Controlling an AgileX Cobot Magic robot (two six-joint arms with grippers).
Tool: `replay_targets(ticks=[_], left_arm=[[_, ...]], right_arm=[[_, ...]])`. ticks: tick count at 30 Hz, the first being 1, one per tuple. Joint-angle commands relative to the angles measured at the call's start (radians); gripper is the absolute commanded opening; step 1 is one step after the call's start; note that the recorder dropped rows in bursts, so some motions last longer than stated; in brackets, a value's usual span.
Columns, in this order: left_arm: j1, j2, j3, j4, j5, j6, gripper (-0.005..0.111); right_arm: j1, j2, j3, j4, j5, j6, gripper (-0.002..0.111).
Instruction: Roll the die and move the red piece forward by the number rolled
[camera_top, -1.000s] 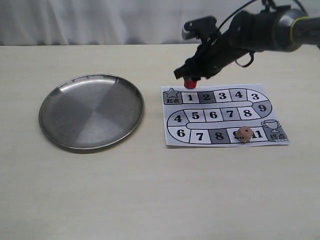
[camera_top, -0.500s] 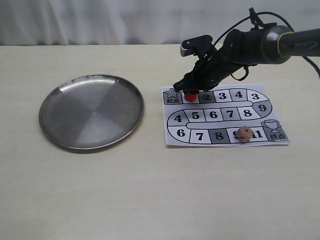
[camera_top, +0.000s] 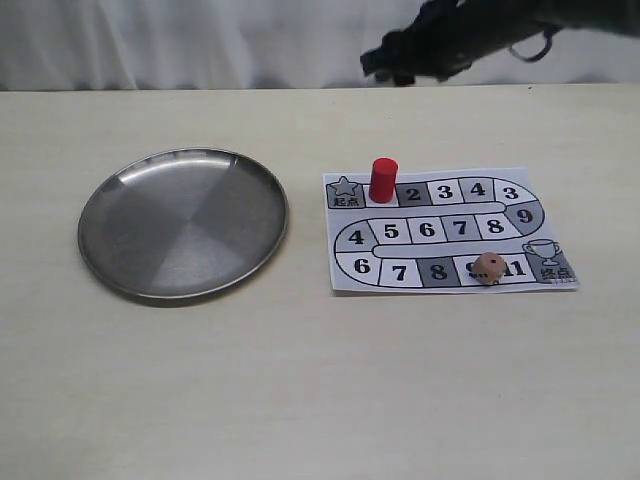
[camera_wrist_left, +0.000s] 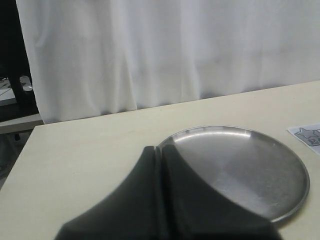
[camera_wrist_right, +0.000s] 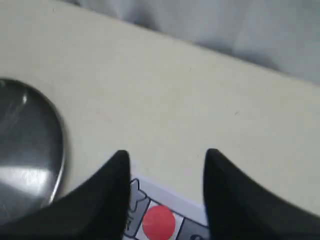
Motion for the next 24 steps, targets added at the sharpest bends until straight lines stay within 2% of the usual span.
replay_targets(ticks=[1, 4, 8, 13, 19, 24], left_arm=[[-0.008, -0.003, 0.002, 0.000, -0.009, -0.001, 0.000], [-0.008, -0.003, 0.002, 0.000, -0.009, -0.001, 0.000], [-0.008, -0.003, 0.002, 0.000, -0.009, -0.001, 0.000], [-0.008, -0.003, 0.002, 0.000, -0.009, -0.001, 0.000], [-0.008, -0.003, 0.002, 0.000, -0.009, -0.001, 0.000], [-0.008, -0.003, 0.002, 0.000, -0.009, -0.001, 0.000]], right_arm=[[-0.009, -0.243, 0.074, -0.022, -0.011, 0.003, 0.005], [-0.009, -0.378, 0.201, -0.022, -0.098, 0.003, 0.004], [-0.005, -0.675, 0.616, -0.005, -0.348, 0.007, 0.004], [-0.005, -0.970, 0.987, 0.106, -0.553, 0.009, 0.004], [-0.005, -1.263, 1.286, 0.168, -0.551, 0.000, 0.004], [-0.005, -1.466, 1.441, 0.163, -0.553, -0.006, 0.004]])
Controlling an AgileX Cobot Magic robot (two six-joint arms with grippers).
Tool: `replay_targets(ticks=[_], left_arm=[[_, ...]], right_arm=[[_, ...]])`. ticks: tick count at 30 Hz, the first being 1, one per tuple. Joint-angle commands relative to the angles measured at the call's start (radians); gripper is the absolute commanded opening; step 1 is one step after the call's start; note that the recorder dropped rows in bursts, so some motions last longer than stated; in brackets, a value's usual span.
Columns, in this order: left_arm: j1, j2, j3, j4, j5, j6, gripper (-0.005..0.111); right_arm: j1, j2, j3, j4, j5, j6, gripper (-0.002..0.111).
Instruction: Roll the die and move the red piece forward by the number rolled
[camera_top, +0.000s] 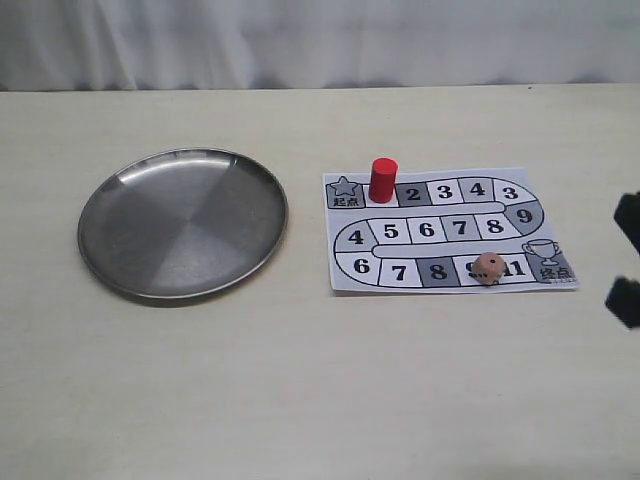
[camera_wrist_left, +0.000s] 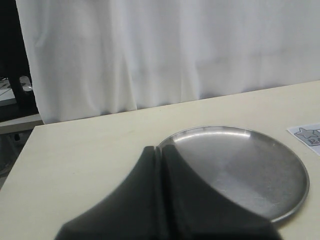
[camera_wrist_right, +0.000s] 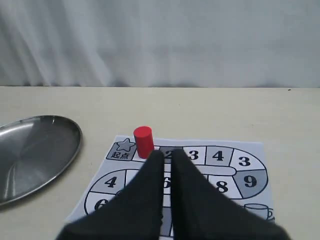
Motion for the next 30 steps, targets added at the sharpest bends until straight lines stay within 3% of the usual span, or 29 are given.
replay_targets(ticks=[1, 8, 11, 17, 30], left_arm=[[-0.008, -0.003, 0.002, 0.000, -0.009, -0.001, 0.000], [-0.008, -0.003, 0.002, 0.000, -0.009, -0.001, 0.000], [-0.008, -0.003, 0.002, 0.000, -0.009, -0.001, 0.000], [-0.008, -0.003, 0.002, 0.000, -0.009, -0.001, 0.000], [-0.008, -0.003, 0.002, 0.000, -0.009, -0.001, 0.000]], right_arm=[[-0.001, -0.155, 0.121, -0.004, -0.017, -0.008, 0.004], [-0.001, -0.315, 0.203, -0.004, -0.022, -0.084, 0.004], [-0.001, -0.356, 0.223, -0.105, -0.063, -0.073, 0.004], [-0.001, -0.415, 0.223, -0.386, -0.020, 0.261, 0.004], [-0.001, -0.428, 0.223, -0.388, 0.043, 0.261, 0.004]])
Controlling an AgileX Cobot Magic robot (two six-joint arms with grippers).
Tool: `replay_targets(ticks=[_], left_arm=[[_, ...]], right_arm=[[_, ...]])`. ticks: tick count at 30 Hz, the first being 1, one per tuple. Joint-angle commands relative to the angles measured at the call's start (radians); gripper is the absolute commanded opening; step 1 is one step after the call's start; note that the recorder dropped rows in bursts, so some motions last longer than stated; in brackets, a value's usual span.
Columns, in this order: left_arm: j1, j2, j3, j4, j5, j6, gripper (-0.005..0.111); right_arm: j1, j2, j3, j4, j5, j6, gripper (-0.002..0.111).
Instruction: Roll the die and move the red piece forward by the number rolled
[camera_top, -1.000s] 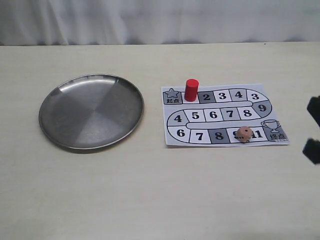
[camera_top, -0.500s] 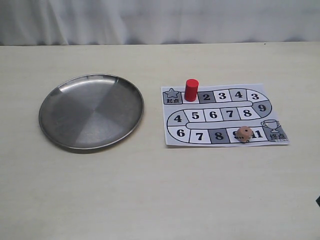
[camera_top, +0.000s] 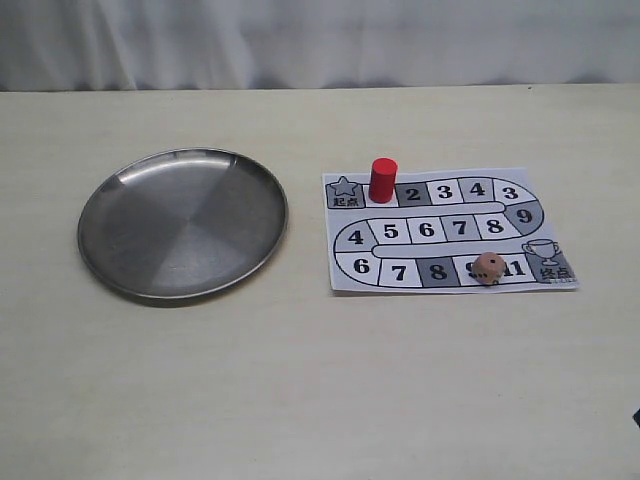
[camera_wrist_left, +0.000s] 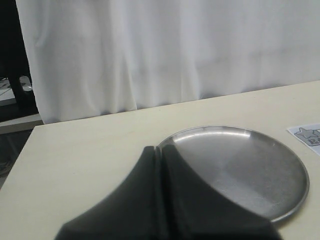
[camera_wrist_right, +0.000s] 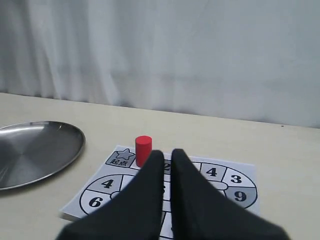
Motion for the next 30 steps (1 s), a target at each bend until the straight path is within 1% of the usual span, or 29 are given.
replay_targets(ticks=[1, 4, 10, 14, 18, 30], left_arm=[[-0.008, -0.003, 0.002, 0.000, -0.009, -0.001, 0.000], [-0.008, -0.003, 0.002, 0.000, -0.009, -0.001, 0.000], [-0.008, -0.003, 0.002, 0.000, -0.009, -0.001, 0.000], [-0.008, -0.003, 0.002, 0.000, -0.009, -0.001, 0.000], [-0.008, -0.003, 0.002, 0.000, -0.009, -0.001, 0.000], [-0.008, -0.003, 0.002, 0.000, -0.009, -0.001, 0.000]], right_arm=[[-0.001, -0.005, 0.003, -0.010, 0.006, 0.004, 0.004], [-0.032, -0.007, 0.003, 0.004, 0.006, 0.004, 0.004], [-0.209, -0.043, 0.003, 0.065, 0.000, 0.004, 0.004], [-0.283, -0.087, 0.003, 0.065, 0.041, 0.004, 0.004], [-0.303, -0.148, 0.003, 0.065, 0.102, 0.004, 0.004], [-0.303, -0.148, 0.003, 0.060, 0.163, -0.053, 0.004]])
